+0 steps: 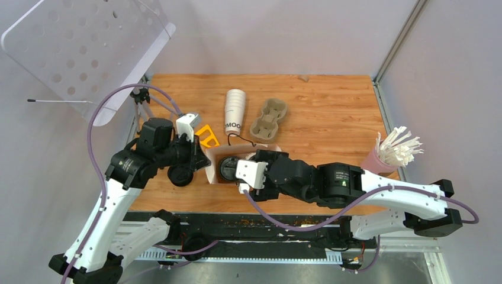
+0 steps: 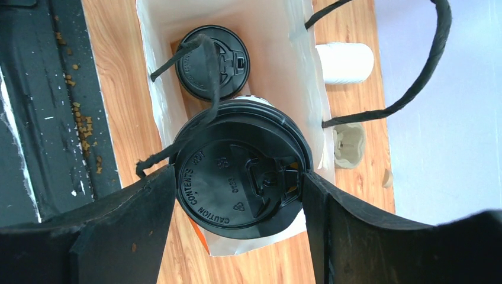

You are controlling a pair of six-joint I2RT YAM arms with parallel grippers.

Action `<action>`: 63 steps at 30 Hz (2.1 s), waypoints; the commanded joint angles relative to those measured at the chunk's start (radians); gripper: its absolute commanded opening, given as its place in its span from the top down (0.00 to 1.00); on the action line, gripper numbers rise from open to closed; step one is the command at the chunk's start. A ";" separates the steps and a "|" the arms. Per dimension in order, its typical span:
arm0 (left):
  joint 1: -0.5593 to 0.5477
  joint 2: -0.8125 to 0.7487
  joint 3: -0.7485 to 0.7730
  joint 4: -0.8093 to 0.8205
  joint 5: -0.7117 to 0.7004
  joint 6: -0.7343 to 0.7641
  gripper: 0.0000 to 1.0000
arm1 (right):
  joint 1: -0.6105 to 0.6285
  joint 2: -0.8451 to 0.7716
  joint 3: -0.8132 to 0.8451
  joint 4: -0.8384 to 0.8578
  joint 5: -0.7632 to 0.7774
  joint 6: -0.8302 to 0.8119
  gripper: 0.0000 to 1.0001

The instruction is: Pack the takeout coffee

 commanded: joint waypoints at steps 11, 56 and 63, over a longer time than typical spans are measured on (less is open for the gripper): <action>-0.003 0.015 0.012 0.094 0.068 0.236 0.98 | -0.032 -0.061 -0.016 0.096 0.035 -0.079 0.30; -0.003 -0.122 0.001 -0.168 0.009 -0.049 0.43 | 0.084 0.066 -0.088 0.044 0.022 0.002 0.32; -0.003 -0.133 -0.040 -0.103 0.044 -0.018 0.58 | 0.089 0.102 -0.100 0.061 0.088 -0.017 0.33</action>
